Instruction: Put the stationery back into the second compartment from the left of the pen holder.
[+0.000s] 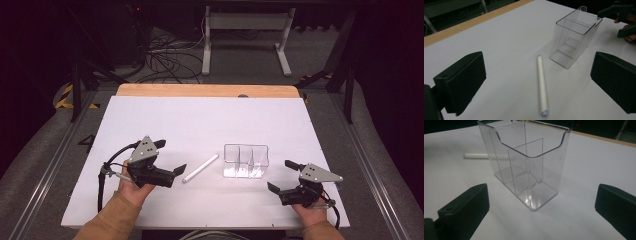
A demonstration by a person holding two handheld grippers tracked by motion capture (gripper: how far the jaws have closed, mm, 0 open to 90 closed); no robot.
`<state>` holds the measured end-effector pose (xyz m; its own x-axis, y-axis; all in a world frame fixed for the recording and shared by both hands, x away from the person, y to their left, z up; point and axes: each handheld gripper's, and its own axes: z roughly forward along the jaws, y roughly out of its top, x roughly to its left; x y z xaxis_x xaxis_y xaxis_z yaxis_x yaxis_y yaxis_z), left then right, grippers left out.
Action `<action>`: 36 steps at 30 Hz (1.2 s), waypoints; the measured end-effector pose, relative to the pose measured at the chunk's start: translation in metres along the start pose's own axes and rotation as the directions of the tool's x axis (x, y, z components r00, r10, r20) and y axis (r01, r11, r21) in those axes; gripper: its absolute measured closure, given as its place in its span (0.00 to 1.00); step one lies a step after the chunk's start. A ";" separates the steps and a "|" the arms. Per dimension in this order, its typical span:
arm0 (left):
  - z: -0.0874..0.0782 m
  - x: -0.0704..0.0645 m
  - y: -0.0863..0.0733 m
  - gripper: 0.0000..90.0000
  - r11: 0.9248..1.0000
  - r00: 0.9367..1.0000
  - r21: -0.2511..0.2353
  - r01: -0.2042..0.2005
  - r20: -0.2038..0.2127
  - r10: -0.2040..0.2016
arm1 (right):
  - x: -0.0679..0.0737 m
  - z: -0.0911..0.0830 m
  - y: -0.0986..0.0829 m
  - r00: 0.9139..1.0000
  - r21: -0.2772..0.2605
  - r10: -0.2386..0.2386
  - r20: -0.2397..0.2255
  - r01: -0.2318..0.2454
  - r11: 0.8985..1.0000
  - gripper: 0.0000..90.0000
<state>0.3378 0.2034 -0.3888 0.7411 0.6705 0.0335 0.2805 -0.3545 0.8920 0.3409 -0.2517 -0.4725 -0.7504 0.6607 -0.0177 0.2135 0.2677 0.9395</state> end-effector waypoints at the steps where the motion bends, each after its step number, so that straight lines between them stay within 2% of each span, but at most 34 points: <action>1: 0.002 0.000 0.001 0.01 1.000 1.000 0.010 0.003 0.003 -0.003 | 0.000 0.000 0.000 1.000 -0.002 -0.001 -0.003 0.001 1.000 0.00; 3: 0.004 0.001 0.004 0.01 1.000 1.000 0.021 0.012 0.021 -0.013 | 0.001 0.001 -0.001 1.000 0.000 -0.004 -0.005 0.004 1.000 0.00; 13: 0.012 0.002 0.007 0.03 0.998 0.995 0.017 0.066 0.080 -0.067 | 0.002 0.002 -0.001 1.000 -0.003 -0.010 -0.011 0.010 1.000 0.01; 16: 0.014 0.002 0.010 0.05 0.997 0.993 0.032 0.065 0.101 -0.068 | 0.002 0.002 -0.001 1.000 0.001 -0.006 -0.013 0.006 1.000 0.01; 20: 0.023 -0.001 0.017 0.06 0.995 0.996 0.094 0.025 0.083 -0.032 | 0.002 0.002 -0.001 1.000 0.011 0.000 -0.025 0.000 1.000 0.01; 22: 0.029 -0.004 0.021 0.06 0.991 0.997 0.131 0.002 0.075 -0.012 | 0.001 0.002 -0.001 1.000 0.011 0.004 -0.027 -0.004 1.000 0.01; 26: 0.041 -0.006 0.026 0.07 0.981 0.996 0.192 -0.013 0.087 -0.003 | 0.001 0.002 -0.001 0.999 0.010 0.009 -0.031 -0.008 1.000 0.01; 31: 0.055 -0.008 0.028 0.09 0.967 0.997 0.253 -0.029 0.071 0.012 | 0.001 0.002 -0.001 0.999 0.019 0.007 -0.044 -0.006 1.000 0.01; 34: 0.063 -0.008 0.028 0.15 0.955 0.996 0.295 -0.016 0.089 -0.011 | 0.001 0.002 -0.002 0.999 0.019 0.009 -0.046 -0.008 1.000 0.02; 36: 0.069 -0.007 0.027 0.15 0.951 0.995 0.310 0.005 0.097 -0.037 | 0.001 0.002 -0.002 0.999 0.020 0.007 -0.048 -0.006 1.000 0.02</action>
<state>0.3821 0.1440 -0.3959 0.7863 0.6164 -0.0434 0.4593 -0.5360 0.7084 0.3412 -0.2497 -0.4748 -0.7783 0.6279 0.0052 0.2302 0.2775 0.9327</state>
